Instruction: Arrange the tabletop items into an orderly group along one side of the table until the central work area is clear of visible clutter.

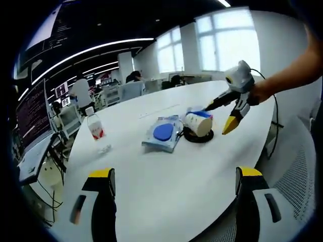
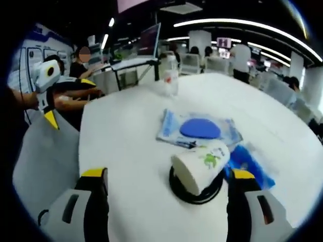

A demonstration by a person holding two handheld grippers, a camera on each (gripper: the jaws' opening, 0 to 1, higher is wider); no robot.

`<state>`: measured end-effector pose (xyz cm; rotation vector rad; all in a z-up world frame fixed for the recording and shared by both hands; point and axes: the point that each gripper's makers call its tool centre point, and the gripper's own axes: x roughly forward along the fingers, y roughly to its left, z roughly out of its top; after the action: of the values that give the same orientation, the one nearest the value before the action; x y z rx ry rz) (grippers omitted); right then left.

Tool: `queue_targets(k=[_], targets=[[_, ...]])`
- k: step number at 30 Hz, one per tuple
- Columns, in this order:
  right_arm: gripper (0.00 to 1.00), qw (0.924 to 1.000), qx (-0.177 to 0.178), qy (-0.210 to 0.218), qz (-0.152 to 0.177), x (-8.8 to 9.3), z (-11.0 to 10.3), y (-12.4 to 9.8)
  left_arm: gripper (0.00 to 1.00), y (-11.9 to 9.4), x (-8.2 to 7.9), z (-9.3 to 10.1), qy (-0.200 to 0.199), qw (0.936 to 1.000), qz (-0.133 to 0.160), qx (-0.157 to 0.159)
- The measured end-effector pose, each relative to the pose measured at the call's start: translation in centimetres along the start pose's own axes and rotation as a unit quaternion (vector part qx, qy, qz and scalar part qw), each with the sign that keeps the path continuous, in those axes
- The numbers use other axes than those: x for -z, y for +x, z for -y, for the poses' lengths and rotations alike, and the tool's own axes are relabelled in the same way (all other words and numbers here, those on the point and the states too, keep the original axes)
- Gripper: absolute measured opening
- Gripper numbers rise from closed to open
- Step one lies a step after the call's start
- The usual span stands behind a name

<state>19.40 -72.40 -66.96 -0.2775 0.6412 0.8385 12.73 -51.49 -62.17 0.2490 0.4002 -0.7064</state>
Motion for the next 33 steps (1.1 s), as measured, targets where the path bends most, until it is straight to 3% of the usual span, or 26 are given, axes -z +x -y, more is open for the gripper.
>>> queue_targets(k=[9, 14, 19, 25, 33], targets=[[0.97, 0.9986, -0.019, -0.042, -0.027, 0.1, 0.6, 0.0, 1.00, 0.0, 0.1, 0.0, 0.001, 1.0000, -0.002, 0.001], [0.97, 0.9912, -0.050, -0.100, -0.071, 1.0, 0.5, 0.1, 1.00, 0.0, 0.1, -0.1, -0.002, 1.0000, 0.001, -0.001], [0.97, 0.9843, -0.065, -0.136, -0.092, 1.4, 0.6, 0.2, 1.00, 0.0, 0.1, -0.1, 0.000, 1.0000, 0.000, -0.002], [0.99, 0.9677, -0.094, -0.198, -0.125, 1.8, 0.6, 0.3, 1.00, 0.0, 0.1, -0.1, 0.000, 1.0000, 0.001, -0.002], [1.00, 0.9311, -0.130, -0.292, -0.176, 2.3, 1.2, 0.0, 1.00, -0.2, -0.1, -0.4, -0.004, 1.0000, 0.004, -0.007]])
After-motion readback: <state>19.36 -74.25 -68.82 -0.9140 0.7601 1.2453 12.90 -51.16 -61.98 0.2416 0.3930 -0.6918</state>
